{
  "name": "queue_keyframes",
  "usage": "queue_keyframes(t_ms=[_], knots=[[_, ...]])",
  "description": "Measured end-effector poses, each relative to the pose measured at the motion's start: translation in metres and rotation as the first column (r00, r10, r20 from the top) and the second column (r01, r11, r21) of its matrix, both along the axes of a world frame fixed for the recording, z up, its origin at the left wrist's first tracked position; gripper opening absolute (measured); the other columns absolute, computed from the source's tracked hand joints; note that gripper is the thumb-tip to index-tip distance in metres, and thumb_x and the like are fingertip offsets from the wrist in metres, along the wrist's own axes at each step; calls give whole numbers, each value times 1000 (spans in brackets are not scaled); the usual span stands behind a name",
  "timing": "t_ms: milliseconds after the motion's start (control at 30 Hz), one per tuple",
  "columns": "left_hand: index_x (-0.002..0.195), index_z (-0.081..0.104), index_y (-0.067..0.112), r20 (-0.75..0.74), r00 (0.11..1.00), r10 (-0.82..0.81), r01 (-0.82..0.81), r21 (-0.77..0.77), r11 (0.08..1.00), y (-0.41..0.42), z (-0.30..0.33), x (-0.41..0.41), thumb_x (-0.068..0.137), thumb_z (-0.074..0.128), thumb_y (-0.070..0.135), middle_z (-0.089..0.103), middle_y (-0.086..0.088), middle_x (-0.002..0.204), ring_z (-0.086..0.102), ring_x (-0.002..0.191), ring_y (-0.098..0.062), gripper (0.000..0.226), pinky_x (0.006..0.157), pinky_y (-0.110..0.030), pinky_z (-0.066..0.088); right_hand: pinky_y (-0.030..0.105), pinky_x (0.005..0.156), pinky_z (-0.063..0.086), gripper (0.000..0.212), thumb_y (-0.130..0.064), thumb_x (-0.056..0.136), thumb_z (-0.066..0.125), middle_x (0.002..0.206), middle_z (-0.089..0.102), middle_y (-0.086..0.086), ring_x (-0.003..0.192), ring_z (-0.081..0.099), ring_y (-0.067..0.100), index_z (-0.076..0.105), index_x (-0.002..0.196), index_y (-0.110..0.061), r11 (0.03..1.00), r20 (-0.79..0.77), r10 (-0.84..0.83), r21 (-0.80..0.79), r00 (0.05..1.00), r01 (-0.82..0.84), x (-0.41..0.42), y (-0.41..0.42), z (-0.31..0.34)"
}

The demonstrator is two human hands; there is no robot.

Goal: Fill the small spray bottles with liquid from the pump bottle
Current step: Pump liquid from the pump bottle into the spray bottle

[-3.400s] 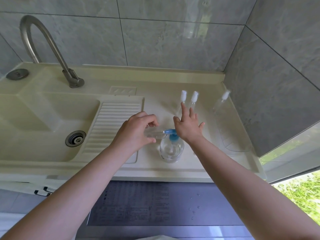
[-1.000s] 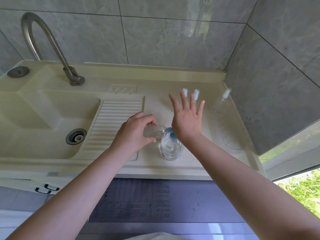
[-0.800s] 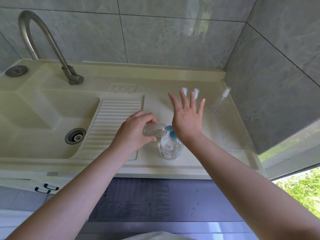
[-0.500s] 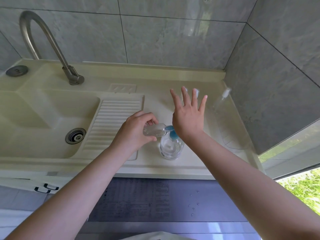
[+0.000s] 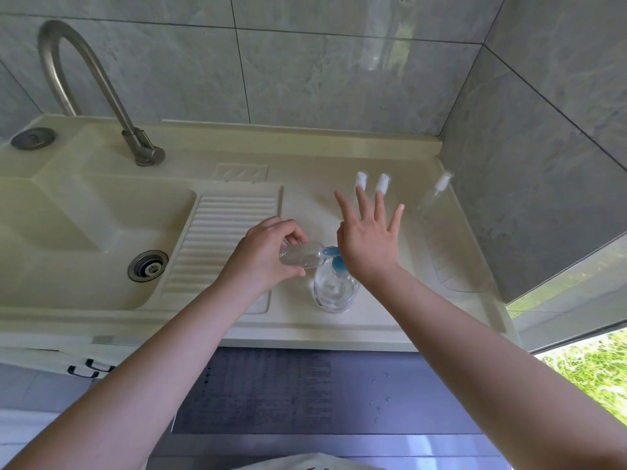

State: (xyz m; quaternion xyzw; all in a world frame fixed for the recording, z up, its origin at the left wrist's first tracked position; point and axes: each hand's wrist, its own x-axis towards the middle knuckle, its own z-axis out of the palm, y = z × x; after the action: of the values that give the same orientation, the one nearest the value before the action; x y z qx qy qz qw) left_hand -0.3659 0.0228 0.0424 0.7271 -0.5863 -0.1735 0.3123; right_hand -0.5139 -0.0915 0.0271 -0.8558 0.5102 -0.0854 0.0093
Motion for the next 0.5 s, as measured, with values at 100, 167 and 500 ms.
queue_keyframes(t_ms=[100, 167, 500], knots=[[97, 67, 27, 10, 1000, 1, -1, 2, 1000, 0, 1, -1, 58, 93, 15, 55, 16, 94, 56, 85, -5, 48, 81, -28, 50, 67, 117, -4, 67, -17, 99, 33, 167, 1, 8, 152, -5, 39, 6, 158, -34, 996, 11, -12, 87, 1000, 11, 2, 1, -5], [96, 67, 28, 13, 1000, -3, 2, 2, 1000, 0, 2, -2, 58, 93, 15, 54, 17, 94, 55, 85, -3, 48, 83, -31, 51, 66, 117, -4, 64, -22, 102, 33, 167, -1, 7, 152, -6, 38, 5, 158, -34, 995, 29, -14, 97, 999, 11, 0, 1, -2], [94, 66, 31, 4, 1000, 7, -7, 2, 1000, -2, 1, -2, 56, 93, 16, 54, 19, 91, 56, 85, -4, 49, 84, -35, 52, 65, 118, -2, 54, -37, 106, 22, 167, -1, 8, 153, -4, 35, 8, 158, -35, 974, 86, -71, 222, 994, 50, -13, 12, -8]])
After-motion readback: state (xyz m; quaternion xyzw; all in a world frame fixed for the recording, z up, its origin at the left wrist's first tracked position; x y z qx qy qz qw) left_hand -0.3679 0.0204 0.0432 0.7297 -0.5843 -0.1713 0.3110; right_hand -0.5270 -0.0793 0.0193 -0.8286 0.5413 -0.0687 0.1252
